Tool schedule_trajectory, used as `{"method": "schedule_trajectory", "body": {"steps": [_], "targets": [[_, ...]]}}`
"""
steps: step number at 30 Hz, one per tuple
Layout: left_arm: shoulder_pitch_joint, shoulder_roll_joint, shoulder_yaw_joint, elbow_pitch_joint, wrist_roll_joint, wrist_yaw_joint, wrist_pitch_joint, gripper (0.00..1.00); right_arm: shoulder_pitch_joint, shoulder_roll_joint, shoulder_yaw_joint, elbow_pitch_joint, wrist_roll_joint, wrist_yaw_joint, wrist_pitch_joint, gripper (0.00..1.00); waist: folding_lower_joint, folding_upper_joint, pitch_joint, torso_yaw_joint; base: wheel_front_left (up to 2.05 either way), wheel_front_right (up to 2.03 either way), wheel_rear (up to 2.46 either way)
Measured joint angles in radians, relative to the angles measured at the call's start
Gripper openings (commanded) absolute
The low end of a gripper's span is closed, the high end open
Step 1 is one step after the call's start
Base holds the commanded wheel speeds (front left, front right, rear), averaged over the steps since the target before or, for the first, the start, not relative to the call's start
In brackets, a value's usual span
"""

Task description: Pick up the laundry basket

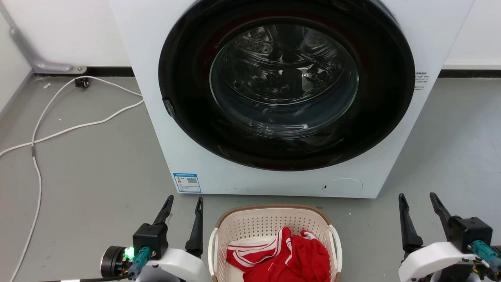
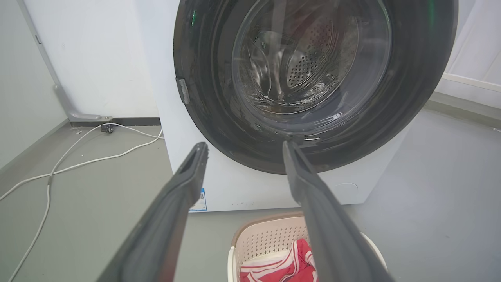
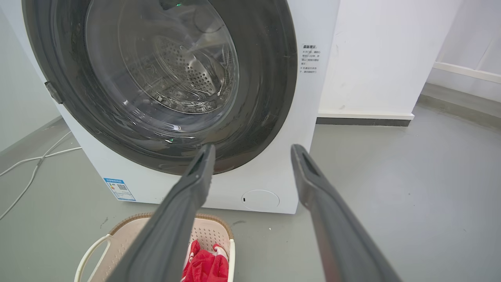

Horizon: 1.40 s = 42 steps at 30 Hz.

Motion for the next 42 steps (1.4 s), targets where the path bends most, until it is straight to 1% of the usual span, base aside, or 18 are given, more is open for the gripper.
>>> {"method": "schedule_trajectory", "body": {"steps": [4,15,23,37,42], "targets": [[-0.001,0.0,-0.003,0.004,0.031,0.002,-0.007,1.0,0.005,0.0,0.001,-0.004,-0.033,0.0,-0.002,1.0,0.0,0.0,-0.001,0.001,0.0,0.0,0.0],[-0.002,-0.015,0.008,0.007,0.077,0.001,-0.027,1.0,0.015,0.0,0.0,-0.004,-0.037,0.0,-0.011,1.0,0.0,0.0,-0.004,0.003,0.0,0.0,0.0],[-0.001,-0.03,0.026,0.011,0.101,-0.018,-0.037,1.0,0.015,0.0,-0.003,0.002,-0.042,0.0,-0.02,1.0,0.0,0.0,-0.004,0.003,0.0,0.0,0.0],[0.001,-0.051,0.058,0.036,0.077,-0.043,-0.039,1.0,0.014,0.0,-0.003,0.019,-0.011,0.0,-0.014,1.0,0.0,0.0,0.005,0.002,0.0,0.0,0.0],[-0.011,-0.054,0.06,0.066,0.076,-0.056,-0.04,1.0,0.007,0.0,-0.012,0.037,-0.001,0.0,-0.011,1.0,0.0,0.0,0.022,0.001,0.0,0.0,0.0]]}}
